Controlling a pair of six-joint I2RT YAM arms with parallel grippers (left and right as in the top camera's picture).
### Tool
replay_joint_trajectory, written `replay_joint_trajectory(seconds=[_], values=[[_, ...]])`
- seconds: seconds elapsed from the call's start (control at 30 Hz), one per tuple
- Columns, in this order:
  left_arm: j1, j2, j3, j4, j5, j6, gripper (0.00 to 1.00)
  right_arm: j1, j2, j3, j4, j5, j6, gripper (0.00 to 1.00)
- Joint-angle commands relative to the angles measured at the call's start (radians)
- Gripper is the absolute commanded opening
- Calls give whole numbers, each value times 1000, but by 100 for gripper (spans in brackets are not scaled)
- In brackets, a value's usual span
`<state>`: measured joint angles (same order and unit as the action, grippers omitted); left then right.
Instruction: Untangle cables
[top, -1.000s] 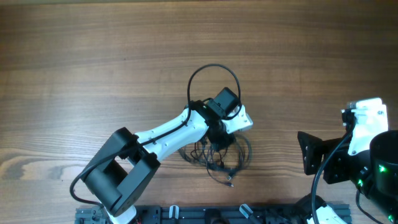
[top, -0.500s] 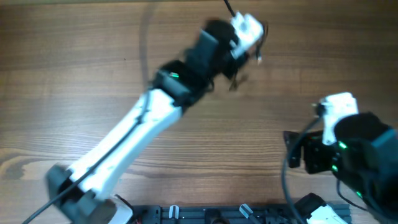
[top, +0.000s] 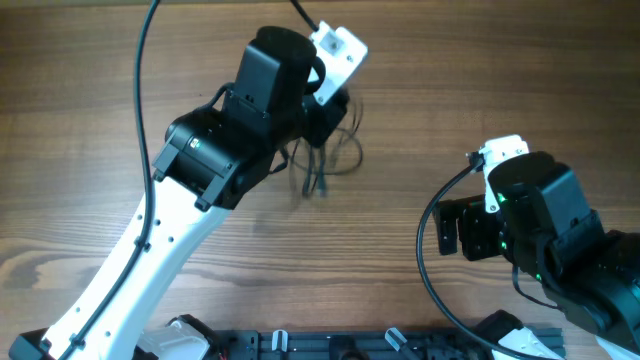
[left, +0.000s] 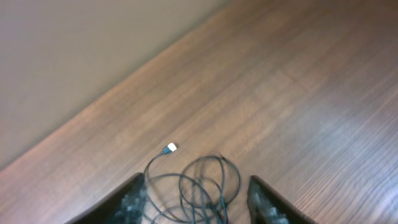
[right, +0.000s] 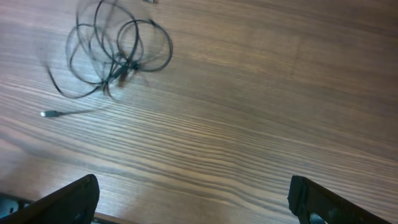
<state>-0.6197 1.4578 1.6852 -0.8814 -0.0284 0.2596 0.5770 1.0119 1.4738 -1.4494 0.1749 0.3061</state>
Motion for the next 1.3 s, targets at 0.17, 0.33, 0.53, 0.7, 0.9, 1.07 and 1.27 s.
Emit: replay_joint_trajectory(seconds=[0.17,0.33,0.53,0.7,0.9,1.07,1.27], values=[[0,-11,3,-34,16,-63,49,1,27,-7,20,-148,-76,100],[29,-11,3,-59,-102,-208,16,2,121,-37,38,-151,-75,100],[237,-11,3,-113,-160,-484,62,2,317,-128,233,-268,-182,100],[398,-11,3,-266,-19,-560,94,2,515,-129,475,-467,-309,100],[455,-10,3,-420,2,-559,97,1,724,-129,725,-525,-393,100],[454,-10,2,-503,3,-560,96,1,875,-129,904,-557,-408,100],[454,-10,2,-534,37,-559,97,1,980,-129,1086,-577,-344,72]])
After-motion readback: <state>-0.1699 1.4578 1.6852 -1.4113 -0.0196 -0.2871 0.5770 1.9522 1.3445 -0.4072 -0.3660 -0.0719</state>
